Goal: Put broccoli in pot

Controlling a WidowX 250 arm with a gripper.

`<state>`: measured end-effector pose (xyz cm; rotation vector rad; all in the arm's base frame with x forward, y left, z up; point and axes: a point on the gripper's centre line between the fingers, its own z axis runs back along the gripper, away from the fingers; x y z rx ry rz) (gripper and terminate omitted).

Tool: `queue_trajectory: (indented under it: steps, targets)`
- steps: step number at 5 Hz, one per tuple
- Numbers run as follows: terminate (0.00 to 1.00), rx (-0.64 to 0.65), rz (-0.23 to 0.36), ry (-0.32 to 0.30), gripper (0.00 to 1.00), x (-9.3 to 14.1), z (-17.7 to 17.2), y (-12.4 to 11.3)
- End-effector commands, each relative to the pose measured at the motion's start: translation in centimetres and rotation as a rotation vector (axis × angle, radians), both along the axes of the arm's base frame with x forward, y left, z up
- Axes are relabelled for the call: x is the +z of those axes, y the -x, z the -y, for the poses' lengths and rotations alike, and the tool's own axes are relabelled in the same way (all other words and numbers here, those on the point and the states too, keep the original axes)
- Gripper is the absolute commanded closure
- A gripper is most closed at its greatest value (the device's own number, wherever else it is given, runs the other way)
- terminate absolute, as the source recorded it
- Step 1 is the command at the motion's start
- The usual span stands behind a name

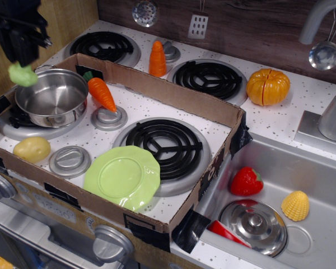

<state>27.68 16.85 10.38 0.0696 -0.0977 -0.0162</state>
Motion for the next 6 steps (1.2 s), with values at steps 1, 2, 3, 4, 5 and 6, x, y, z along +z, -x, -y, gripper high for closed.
queue_trajectory:
  steps: [1,2,3,4,5,6]
  targets:
    - [0.00,-0.050,0.078,0.059,0.00,-0.2,0.1,-1.8]
    - [0.00,-0.061,0.079,0.061,0.00,-0.3,-0.1,-3.2]
    - [0.00,-0.098,0.125,0.039,0.00,0.3,0.0,-3.6]
    - [0.00,-0.098,0.125,0.039,0.00,0.3,0.0,-3.6]
    - [0.00,-0.098,0.125,0.039,0.00,0.3,0.0,-3.6]
    - [0.00,-0.098,0.125,0.039,0.00,0.3,0.0,-3.6]
